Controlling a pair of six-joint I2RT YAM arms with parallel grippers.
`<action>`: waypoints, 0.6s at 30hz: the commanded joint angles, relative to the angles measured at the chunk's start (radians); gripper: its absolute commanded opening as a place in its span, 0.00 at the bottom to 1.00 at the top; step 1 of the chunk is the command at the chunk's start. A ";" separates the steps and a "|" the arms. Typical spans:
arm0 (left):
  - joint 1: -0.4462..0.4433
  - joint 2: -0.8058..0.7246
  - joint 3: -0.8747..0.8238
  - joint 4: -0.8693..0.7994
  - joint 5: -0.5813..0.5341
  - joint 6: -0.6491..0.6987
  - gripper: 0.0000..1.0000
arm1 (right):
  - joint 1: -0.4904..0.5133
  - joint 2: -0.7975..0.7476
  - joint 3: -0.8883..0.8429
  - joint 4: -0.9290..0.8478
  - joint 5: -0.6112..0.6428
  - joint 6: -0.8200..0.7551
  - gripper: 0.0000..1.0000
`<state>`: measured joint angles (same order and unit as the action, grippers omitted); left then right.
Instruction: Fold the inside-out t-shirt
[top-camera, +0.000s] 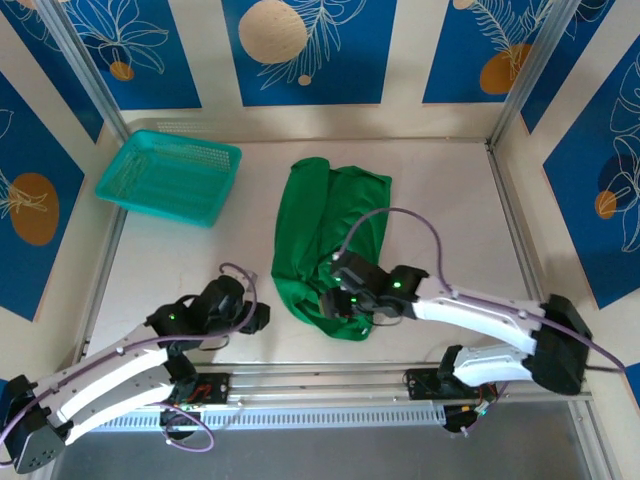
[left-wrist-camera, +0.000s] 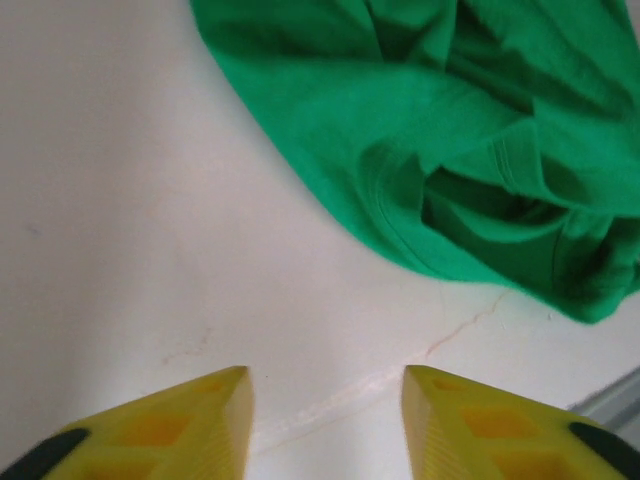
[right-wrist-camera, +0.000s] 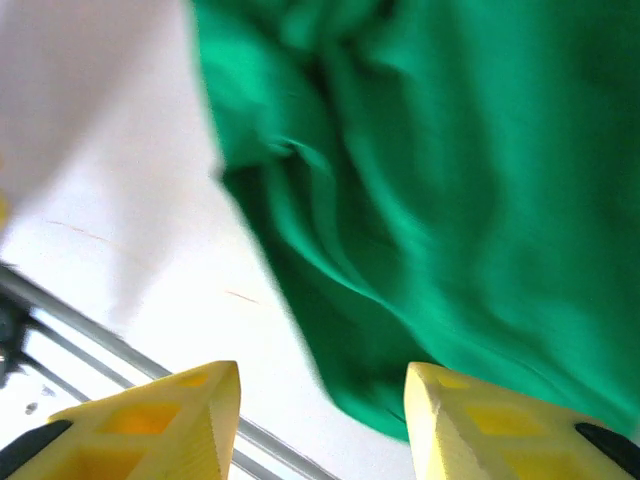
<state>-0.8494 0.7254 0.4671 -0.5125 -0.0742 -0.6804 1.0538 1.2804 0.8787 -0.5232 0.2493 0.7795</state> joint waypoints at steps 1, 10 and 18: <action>0.010 -0.045 0.036 -0.063 -0.121 -0.026 0.45 | 0.032 0.136 0.063 0.164 -0.056 0.108 0.49; 0.161 -0.064 0.027 -0.028 -0.089 0.061 0.52 | 0.019 0.432 0.202 0.172 -0.043 0.274 0.55; 0.225 -0.066 0.023 -0.008 -0.061 0.107 0.51 | -0.003 0.475 0.169 0.253 -0.056 0.322 0.25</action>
<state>-0.6369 0.6724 0.4763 -0.5293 -0.1467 -0.6140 1.0584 1.7580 1.0584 -0.3367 0.2092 1.0687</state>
